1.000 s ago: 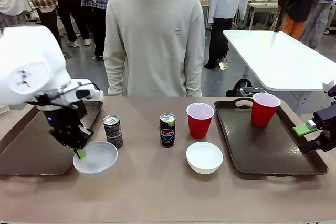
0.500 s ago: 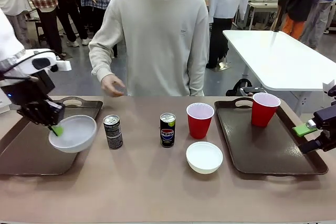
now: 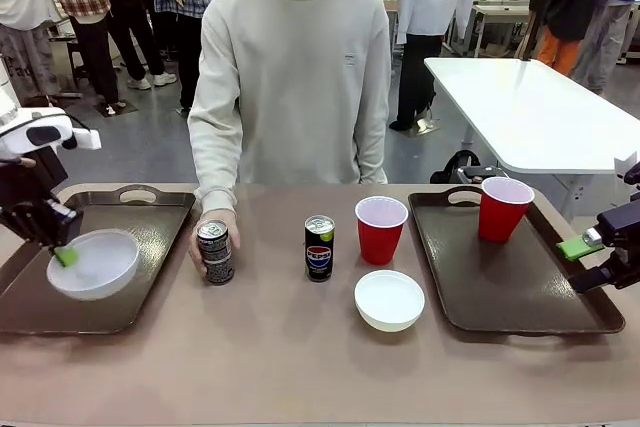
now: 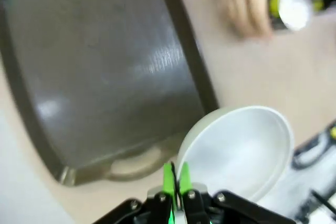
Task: Prepare tableware on both trays.
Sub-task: Pick up a Picnic Bowl from the table and place it on a Handle tray.
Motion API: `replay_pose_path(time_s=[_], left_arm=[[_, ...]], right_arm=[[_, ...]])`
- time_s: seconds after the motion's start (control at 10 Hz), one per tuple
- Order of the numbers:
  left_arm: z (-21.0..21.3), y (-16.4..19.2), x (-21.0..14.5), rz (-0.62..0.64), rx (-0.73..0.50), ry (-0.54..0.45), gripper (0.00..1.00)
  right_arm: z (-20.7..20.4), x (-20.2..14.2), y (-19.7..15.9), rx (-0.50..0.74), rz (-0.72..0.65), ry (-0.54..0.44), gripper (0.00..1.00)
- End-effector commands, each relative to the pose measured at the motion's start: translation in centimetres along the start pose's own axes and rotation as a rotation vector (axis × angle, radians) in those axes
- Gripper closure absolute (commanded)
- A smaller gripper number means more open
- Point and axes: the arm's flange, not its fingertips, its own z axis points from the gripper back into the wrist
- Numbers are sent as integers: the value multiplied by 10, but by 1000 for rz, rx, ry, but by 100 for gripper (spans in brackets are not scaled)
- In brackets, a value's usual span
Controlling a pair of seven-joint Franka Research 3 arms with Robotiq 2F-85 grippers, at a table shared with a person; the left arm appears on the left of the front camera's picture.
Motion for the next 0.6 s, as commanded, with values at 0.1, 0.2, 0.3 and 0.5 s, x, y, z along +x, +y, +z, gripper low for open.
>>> replay_pose_path(time_s=[0.1,0.2,0.3,0.5], left_arm=[[-11,-48,-125,-250,82,39,100],[-10,-36,-118,-157,60,41,100],[-11,-37,-118,-144,78,43,100],[-14,-37,-113,-155,69,53,100]], right_arm=[[0,0,0,17,4,-4,0],[0,0,0,17,4,-4,0],[0,0,0,17,4,-4,0],[0,0,0,17,4,-4,0]])
